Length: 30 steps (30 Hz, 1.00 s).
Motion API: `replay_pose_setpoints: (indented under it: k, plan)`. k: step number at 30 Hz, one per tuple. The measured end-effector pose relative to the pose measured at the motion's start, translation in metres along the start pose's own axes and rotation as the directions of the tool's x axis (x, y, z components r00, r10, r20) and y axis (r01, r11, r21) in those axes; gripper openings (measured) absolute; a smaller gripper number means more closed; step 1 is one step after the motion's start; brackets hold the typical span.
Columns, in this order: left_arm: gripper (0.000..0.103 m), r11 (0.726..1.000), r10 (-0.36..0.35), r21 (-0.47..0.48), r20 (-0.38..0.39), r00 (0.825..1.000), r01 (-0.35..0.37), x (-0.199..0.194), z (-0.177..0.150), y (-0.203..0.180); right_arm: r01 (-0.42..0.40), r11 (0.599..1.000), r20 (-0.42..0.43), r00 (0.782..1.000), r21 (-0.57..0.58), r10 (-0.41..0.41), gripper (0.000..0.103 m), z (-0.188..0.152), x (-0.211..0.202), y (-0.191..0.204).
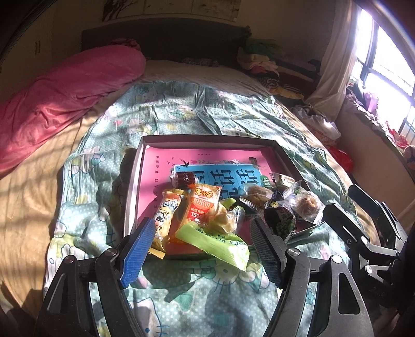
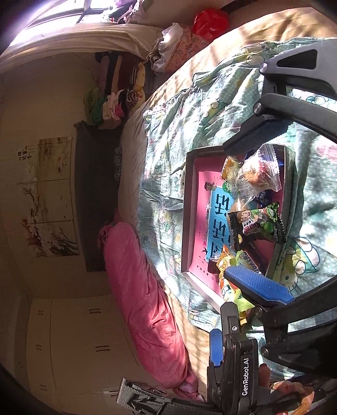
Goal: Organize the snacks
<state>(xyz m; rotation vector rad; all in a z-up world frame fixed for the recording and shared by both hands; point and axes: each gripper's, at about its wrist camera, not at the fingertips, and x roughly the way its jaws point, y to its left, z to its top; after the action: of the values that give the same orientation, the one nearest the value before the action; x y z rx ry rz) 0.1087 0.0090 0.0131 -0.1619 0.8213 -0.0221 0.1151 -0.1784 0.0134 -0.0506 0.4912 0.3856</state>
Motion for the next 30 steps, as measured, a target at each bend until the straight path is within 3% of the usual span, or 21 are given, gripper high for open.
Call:
replay_pose_setpoints:
  k: [8, 18, 30]
  plan:
    - [0.077, 0.999, 0.010, -0.036, -0.027, 1.000, -0.011, -0.018, -0.022, 0.004, 0.004, 0.994, -0.097, 0.995, 0.106, 0.006, 0.097, -0.009, -0.011, -0.001]
    - [0.077, 0.999, 0.031, -0.028, -0.093, 0.995, -0.034, -0.033, -0.060, 0.000, 0.055, 0.989, -0.210, 0.977, 0.136, -0.026, 0.098, -0.037, -0.041, 0.014]
    - [0.077, 0.999, 0.027, -0.014, -0.114, 0.993, -0.029, -0.043, -0.072, 0.002, 0.069, 0.988, -0.229, 0.973, 0.135, -0.036, 0.098, -0.050, -0.060, 0.027]
